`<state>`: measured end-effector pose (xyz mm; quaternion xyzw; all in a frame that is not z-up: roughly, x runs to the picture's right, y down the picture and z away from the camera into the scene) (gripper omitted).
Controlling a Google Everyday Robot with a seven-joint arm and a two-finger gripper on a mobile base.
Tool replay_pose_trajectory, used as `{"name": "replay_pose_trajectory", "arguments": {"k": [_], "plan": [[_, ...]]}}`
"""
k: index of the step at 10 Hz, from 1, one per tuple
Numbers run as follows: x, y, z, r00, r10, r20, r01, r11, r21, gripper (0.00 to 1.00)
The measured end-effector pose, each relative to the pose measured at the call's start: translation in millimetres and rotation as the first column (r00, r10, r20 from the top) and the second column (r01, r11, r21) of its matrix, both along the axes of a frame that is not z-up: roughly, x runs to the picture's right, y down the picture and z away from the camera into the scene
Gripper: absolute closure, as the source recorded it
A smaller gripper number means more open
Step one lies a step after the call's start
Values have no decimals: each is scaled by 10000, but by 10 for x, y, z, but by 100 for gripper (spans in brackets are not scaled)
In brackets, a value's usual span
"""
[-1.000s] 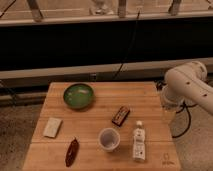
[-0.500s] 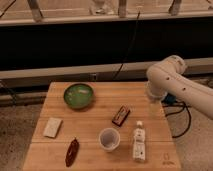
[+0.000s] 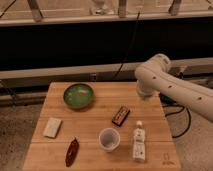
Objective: Push the ceramic bowl across the table
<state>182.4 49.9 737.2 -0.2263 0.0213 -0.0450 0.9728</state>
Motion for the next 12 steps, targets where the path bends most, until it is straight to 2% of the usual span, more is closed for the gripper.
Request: {"name": "replay_pose_trajectory", "arguments": {"k": [1, 3, 7, 12], "plan": [[-14, -6, 5, 10000, -20, 5, 20, 10000, 11, 20], [-276, -114, 127, 9988, -432, 210, 427, 9988, 241, 20], [-580, -202, 261, 9923, -1122, 531, 1097, 9928, 481, 20], [-793, -258, 376, 9819, -1717, 793, 1665, 9836, 691, 20]]}}
